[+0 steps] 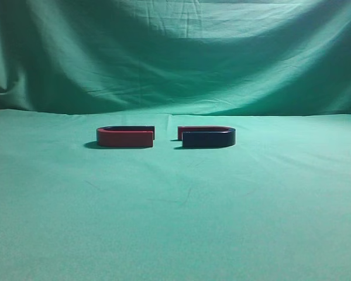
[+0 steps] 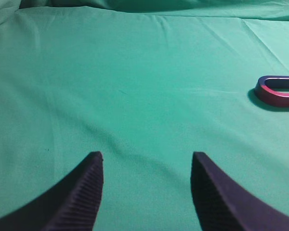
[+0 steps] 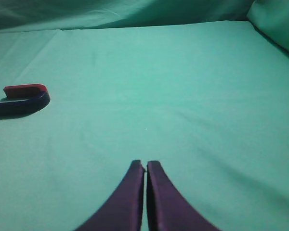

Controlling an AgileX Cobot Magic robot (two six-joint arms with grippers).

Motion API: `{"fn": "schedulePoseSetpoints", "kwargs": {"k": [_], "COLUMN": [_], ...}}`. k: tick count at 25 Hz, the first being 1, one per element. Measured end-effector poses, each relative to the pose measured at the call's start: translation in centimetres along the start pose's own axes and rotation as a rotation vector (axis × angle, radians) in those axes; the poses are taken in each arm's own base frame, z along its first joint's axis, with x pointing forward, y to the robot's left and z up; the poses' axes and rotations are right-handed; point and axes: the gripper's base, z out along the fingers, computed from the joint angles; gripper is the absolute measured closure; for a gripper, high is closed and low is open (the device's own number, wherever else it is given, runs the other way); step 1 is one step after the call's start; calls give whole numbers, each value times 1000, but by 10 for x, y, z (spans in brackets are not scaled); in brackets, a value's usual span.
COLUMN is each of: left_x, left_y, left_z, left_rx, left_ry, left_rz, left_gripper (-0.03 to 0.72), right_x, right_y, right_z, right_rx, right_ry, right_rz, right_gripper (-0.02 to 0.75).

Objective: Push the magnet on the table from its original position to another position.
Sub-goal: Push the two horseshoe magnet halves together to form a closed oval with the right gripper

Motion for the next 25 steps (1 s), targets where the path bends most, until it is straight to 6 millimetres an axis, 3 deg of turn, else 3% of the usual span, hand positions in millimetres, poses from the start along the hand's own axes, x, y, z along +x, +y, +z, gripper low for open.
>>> {"fn": "schedulePoseSetpoints", "kwargs": {"k": [21, 25], "left_x": [0, 0], "left_y": [0, 0], "left_z": [0, 0], "left_rx": [0, 0], "left_ry": [0, 0], "left_rz": [0, 0], "left_gripper": [316, 316], "right_x": [-1, -15], "right_y": [-1, 1], "right_z": [0, -1], "right_rx": [13, -4], "right_ry": [-6, -174], "right_rz": [-50, -39], "right_gripper": [738, 738]}}
